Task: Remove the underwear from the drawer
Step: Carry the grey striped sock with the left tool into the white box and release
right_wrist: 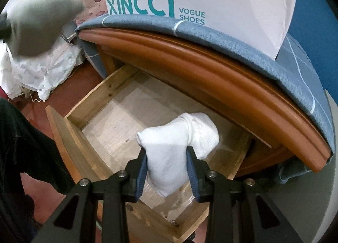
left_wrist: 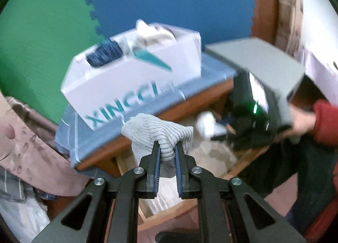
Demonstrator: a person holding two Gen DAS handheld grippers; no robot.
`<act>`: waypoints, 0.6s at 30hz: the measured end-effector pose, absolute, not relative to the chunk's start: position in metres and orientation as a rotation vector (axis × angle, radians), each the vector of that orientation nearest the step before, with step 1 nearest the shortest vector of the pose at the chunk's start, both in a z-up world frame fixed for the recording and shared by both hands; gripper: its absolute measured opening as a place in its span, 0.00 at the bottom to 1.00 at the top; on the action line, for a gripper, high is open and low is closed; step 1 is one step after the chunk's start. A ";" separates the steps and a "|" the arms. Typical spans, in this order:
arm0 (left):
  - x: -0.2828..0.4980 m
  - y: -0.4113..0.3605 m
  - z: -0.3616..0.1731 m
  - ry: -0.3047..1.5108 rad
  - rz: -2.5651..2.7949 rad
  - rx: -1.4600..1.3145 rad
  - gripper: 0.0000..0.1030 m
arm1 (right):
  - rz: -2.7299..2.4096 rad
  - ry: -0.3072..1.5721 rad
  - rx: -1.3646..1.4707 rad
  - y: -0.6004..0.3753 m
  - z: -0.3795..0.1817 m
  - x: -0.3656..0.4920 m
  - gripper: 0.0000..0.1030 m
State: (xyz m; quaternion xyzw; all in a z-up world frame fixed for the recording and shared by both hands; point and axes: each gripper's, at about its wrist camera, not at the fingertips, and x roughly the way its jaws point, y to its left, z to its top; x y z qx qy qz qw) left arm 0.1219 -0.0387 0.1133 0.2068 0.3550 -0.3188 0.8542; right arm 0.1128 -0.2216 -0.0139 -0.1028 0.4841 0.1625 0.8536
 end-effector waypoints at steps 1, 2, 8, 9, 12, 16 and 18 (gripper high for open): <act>0.125 -0.036 0.127 0.733 -0.652 0.400 0.11 | 0.343 1.020 -0.215 -0.221 -0.014 0.113 0.34; 0.129 -0.033 0.141 0.727 -0.647 0.378 0.11 | 0.340 1.018 -0.220 -0.221 -0.013 0.112 0.34; 0.167 -0.033 0.213 0.679 -0.515 0.293 0.11 | 0.336 1.010 -0.211 -0.223 -0.010 0.112 0.34; 0.176 -0.035 0.222 0.676 -0.496 0.289 0.11 | 0.334 1.008 -0.209 -0.223 -0.009 0.111 0.34; 0.203 -0.041 0.236 0.679 -0.455 0.257 0.11 | 0.332 1.002 -0.208 -0.224 -0.007 0.110 0.34; 0.242 -0.055 0.235 0.713 -0.404 0.257 0.11 | 0.329 0.997 -0.208 -0.225 -0.005 0.111 0.34; 0.260 -0.058 0.230 0.732 -0.371 0.244 0.11 | 0.328 0.994 -0.208 -0.224 -0.005 0.110 0.34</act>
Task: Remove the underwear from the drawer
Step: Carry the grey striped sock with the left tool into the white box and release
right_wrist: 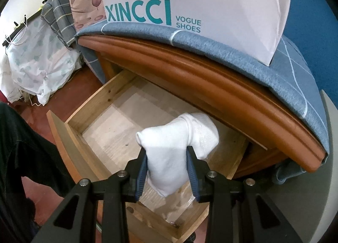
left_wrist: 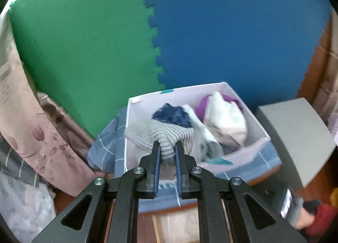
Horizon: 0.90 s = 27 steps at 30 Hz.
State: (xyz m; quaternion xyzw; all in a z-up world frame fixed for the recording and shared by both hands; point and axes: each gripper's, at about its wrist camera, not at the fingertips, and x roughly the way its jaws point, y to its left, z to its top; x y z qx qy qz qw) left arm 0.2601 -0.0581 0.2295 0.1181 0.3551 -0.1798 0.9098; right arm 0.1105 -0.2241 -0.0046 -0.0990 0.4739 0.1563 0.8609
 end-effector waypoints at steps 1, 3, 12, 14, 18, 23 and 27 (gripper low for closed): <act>0.269 -0.059 0.226 0.745 -0.360 0.233 0.11 | 0.328 0.992 -0.213 -0.224 -0.004 0.110 0.34; 0.288 -0.063 0.216 0.775 -0.328 0.233 0.11 | 0.327 0.986 -0.212 -0.225 -0.003 0.110 0.34; 0.343 -0.076 0.176 0.862 -0.266 0.235 0.11 | 0.316 0.993 -0.220 -0.224 -0.006 0.114 0.34; 0.351 -0.075 0.168 0.874 -0.247 0.233 0.11 | 0.318 0.993 -0.219 -0.223 -0.006 0.115 0.34; 0.360 -0.074 0.157 0.887 -0.234 0.235 0.11 | 0.317 0.991 -0.225 -0.221 -0.007 0.114 0.34; 0.366 -0.077 0.152 0.892 -0.230 0.232 0.11 | 0.321 0.991 -0.234 -0.221 -0.008 0.115 0.34; 0.369 -0.079 0.146 0.897 -0.224 0.243 0.11 | 0.319 0.991 -0.240 -0.219 -0.009 0.114 0.34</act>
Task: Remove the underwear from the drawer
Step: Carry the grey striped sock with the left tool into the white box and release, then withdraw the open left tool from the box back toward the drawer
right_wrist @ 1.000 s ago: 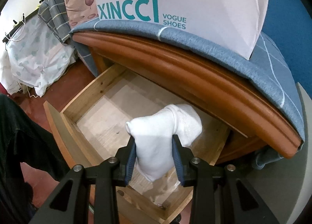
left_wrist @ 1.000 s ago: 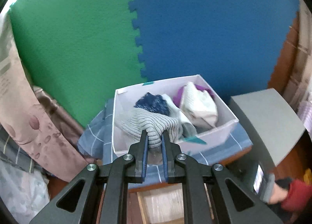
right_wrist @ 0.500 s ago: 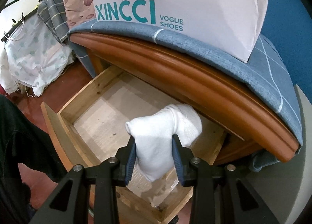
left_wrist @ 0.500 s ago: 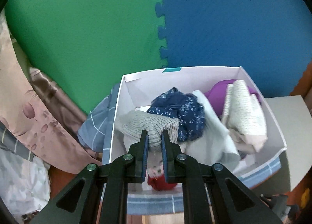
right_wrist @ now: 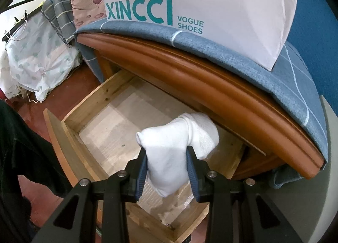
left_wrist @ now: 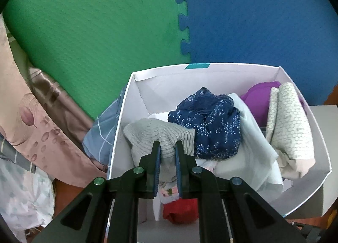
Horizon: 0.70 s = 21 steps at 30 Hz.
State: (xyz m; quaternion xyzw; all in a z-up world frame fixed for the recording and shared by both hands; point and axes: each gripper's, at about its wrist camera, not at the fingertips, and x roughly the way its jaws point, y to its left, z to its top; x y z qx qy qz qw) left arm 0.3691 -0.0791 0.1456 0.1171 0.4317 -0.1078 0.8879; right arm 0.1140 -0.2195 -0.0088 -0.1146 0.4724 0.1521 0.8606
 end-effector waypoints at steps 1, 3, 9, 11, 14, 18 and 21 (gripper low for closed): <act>0.370 -0.079 0.145 0.895 -0.224 0.242 0.11 | 0.318 0.991 -0.243 -0.219 -0.009 0.113 0.34; 0.372 -0.079 0.144 0.903 -0.217 0.232 0.11 | 0.318 0.991 -0.247 -0.218 -0.009 0.112 0.34; 0.374 -0.077 0.144 0.911 -0.215 0.220 0.13 | 0.318 0.991 -0.258 -0.216 -0.009 0.113 0.34; 0.374 -0.076 0.144 0.908 -0.214 0.222 0.14 | 0.319 0.991 -0.258 -0.216 -0.010 0.113 0.34; 0.373 -0.076 0.145 0.907 -0.198 0.214 0.23 | 0.319 0.991 -0.264 -0.215 -0.010 0.114 0.34; 0.371 -0.065 0.146 0.891 -0.154 0.191 0.54 | 0.317 0.993 -0.266 -0.215 -0.011 0.114 0.34; 0.369 -0.060 0.146 0.893 -0.172 0.181 0.61 | 0.316 0.996 -0.266 -0.216 -0.011 0.115 0.34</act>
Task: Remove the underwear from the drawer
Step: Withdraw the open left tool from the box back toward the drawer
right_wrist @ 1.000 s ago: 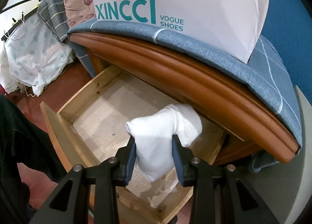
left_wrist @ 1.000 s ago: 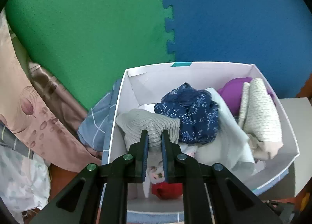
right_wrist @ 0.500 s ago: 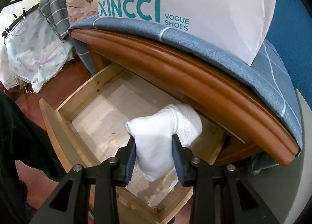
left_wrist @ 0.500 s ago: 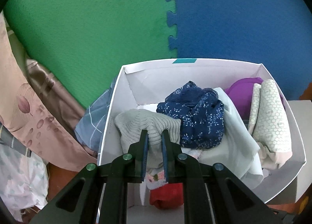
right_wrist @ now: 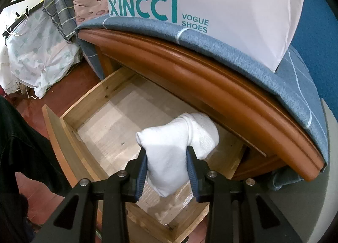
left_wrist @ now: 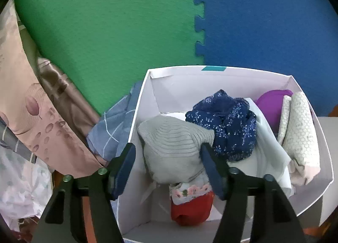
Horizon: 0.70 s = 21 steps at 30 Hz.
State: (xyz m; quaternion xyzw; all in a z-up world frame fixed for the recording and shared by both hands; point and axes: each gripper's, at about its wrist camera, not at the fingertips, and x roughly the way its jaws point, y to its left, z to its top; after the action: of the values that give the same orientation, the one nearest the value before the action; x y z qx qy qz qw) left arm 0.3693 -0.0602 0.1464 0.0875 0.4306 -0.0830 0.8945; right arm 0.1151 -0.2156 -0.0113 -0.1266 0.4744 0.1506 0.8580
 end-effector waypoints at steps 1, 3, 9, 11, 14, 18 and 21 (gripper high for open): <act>0.367 -0.060 0.147 0.891 -0.177 0.180 0.62 | 0.318 0.997 -0.267 -0.216 -0.011 0.115 0.34; 0.364 -0.061 0.147 0.890 -0.183 0.198 0.66 | 0.316 0.999 -0.270 -0.215 -0.012 0.116 0.34; 0.344 -0.071 0.152 0.876 -0.231 0.220 0.70 | 0.315 1.005 -0.289 -0.214 -0.014 0.116 0.34; 0.338 -0.073 0.156 0.859 -0.241 0.221 0.72 | 0.317 1.007 -0.298 -0.213 -0.016 0.116 0.34; 0.327 -0.074 0.165 0.838 -0.257 0.227 0.75 | 0.320 1.009 -0.296 -0.212 -0.016 0.117 0.34; 0.307 -0.068 0.177 0.812 -0.258 0.201 0.79 | 0.318 1.006 -0.290 -0.213 -0.016 0.117 0.34; 0.287 -0.059 0.184 0.778 -0.252 0.177 0.83 | 0.318 1.009 -0.280 -0.214 -0.016 0.117 0.34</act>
State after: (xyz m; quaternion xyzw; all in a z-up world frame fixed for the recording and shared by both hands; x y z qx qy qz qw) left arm 0.2865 -0.0593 0.1839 0.0861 0.3777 -0.1224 0.9138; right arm 0.1171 -0.2145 -0.0162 -0.1331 0.4795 0.1513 0.8541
